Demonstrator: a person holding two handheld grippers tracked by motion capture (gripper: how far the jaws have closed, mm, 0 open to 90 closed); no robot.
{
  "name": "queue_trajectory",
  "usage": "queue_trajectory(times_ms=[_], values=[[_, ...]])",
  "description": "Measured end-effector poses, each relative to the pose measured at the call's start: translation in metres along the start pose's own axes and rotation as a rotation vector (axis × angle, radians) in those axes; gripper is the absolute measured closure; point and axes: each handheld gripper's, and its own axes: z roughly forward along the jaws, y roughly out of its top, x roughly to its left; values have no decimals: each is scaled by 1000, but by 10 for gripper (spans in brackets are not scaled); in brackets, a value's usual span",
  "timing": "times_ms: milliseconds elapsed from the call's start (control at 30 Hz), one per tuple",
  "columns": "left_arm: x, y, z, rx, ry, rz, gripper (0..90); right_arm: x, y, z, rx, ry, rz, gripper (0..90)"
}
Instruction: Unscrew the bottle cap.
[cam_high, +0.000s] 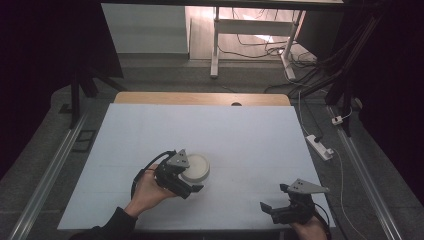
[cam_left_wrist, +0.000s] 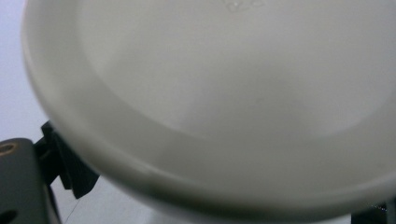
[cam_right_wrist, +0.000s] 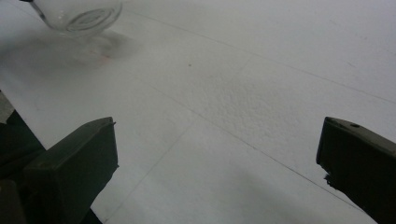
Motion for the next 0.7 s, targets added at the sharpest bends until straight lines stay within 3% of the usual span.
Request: queue_trajectory(times_ms=[300, 700], values=[[0, 0, 1, -5, 1, 0, 81, 6, 8, 2, -21, 7, -37, 0], [-2, 2, 4, 2, -3, 21, 81, 17, 23, 10, -57, 55, -112, 0]])
